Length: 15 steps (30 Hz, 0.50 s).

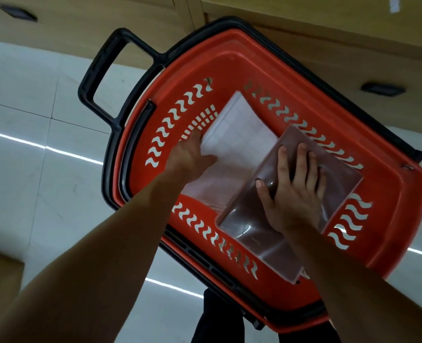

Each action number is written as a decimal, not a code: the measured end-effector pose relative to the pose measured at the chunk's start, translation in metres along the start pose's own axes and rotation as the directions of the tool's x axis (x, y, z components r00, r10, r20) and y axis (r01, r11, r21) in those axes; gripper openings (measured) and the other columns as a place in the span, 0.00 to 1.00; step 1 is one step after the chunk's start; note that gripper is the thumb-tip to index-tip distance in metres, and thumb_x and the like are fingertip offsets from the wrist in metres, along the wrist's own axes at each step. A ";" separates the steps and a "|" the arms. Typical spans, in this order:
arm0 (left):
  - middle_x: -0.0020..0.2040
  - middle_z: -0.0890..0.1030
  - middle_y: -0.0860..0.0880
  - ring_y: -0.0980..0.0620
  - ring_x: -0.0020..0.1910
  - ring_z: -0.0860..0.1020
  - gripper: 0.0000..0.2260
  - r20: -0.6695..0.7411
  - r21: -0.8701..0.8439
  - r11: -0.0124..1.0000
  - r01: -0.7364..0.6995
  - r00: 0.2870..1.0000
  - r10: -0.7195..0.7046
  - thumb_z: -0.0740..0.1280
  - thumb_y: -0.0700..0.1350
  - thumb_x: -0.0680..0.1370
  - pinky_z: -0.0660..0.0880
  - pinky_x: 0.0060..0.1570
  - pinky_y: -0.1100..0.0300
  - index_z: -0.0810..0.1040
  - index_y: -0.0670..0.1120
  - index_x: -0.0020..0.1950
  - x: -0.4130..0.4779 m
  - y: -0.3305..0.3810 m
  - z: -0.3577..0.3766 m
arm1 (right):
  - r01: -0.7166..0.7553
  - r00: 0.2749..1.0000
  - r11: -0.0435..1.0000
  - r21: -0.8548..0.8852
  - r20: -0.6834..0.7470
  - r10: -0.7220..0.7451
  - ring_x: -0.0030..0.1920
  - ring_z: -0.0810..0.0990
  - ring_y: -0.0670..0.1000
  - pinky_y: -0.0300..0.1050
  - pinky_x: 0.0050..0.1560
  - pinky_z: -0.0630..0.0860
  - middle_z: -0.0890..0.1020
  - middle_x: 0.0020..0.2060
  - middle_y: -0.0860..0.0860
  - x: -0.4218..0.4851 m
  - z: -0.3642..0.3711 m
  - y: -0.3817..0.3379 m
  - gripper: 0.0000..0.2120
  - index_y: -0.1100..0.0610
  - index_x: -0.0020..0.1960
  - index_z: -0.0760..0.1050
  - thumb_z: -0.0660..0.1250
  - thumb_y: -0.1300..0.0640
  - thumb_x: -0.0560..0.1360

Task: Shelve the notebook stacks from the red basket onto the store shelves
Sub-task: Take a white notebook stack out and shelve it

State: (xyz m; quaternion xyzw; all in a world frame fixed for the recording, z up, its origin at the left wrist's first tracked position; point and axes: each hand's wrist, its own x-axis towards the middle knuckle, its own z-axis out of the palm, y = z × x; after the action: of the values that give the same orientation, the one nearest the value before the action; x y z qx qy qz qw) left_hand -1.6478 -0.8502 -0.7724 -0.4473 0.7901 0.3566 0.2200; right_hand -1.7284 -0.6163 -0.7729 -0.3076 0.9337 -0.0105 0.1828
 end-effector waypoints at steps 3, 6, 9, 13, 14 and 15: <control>0.69 0.75 0.49 0.47 0.61 0.76 0.30 0.004 -0.045 0.999 -0.019 1.000 0.019 0.73 0.53 0.76 0.72 0.57 0.56 0.65 0.50 0.75 -0.019 0.011 -0.018 | -0.002 0.999 1.000 0.005 0.039 0.002 0.81 0.51 0.62 0.64 0.77 0.50 0.52 0.82 0.60 0.000 -0.006 -0.001 0.39 0.49 0.83 0.46 0.46 0.30 0.80; 0.56 0.78 0.51 0.56 0.44 0.76 0.24 -0.017 -0.042 0.997 -0.060 0.998 0.059 0.73 0.51 0.76 0.72 0.44 0.62 0.69 0.51 0.68 -0.055 0.025 -0.047 | 0.020 0.987 1.000 0.018 0.156 -0.023 0.81 0.49 0.61 0.63 0.77 0.51 0.48 0.82 0.59 0.000 -0.025 0.000 0.40 0.48 0.83 0.41 0.47 0.29 0.79; 0.47 0.74 0.56 0.61 0.37 0.72 0.20 -0.073 -0.052 0.995 -0.089 0.994 0.085 0.74 0.52 0.76 0.66 0.33 0.66 0.69 0.52 0.63 -0.103 0.034 -0.083 | -0.038 0.956 0.993 0.110 0.293 0.004 0.81 0.49 0.60 0.61 0.78 0.55 0.48 0.82 0.57 -0.006 -0.062 -0.002 0.40 0.49 0.83 0.44 0.55 0.33 0.80; 0.48 0.75 0.59 0.60 0.41 0.74 0.21 -0.110 -0.235 0.967 -0.097 0.991 0.073 0.76 0.51 0.74 0.69 0.37 0.64 0.70 0.52 0.61 -0.165 0.056 -0.125 | -0.178 0.949 0.953 0.246 0.297 0.101 0.79 0.60 0.59 0.57 0.75 0.61 0.59 0.80 0.57 -0.044 -0.109 -0.006 0.37 0.57 0.82 0.53 0.56 0.37 0.81; 0.48 0.76 0.59 0.60 0.42 0.75 0.21 -0.091 -0.292 0.953 -0.079 0.994 0.055 0.76 0.51 0.73 0.70 0.36 0.65 0.71 0.51 0.60 -0.177 0.062 -0.128 | -0.216 0.942 0.938 0.271 0.311 0.127 0.78 0.62 0.59 0.57 0.73 0.64 0.62 0.79 0.57 -0.057 -0.118 -0.006 0.35 0.57 0.82 0.55 0.55 0.38 0.82; 0.48 0.78 0.57 0.58 0.43 0.77 0.22 -0.065 -0.352 0.934 -0.059 0.997 0.038 0.77 0.51 0.72 0.72 0.36 0.65 0.72 0.51 0.61 -0.188 0.067 -0.129 | -0.259 0.934 0.917 0.304 0.321 0.157 0.76 0.64 0.60 0.59 0.72 0.67 0.64 0.78 0.57 -0.070 -0.126 -0.006 0.34 0.57 0.81 0.58 0.53 0.37 0.82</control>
State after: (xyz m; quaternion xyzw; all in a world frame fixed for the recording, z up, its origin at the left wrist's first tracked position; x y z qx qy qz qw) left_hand -1.6148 -0.8214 -0.5387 -0.4699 0.7299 0.4854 0.1044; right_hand -1.7169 -0.5919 -0.6307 -0.1671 0.9083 -0.1073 0.3682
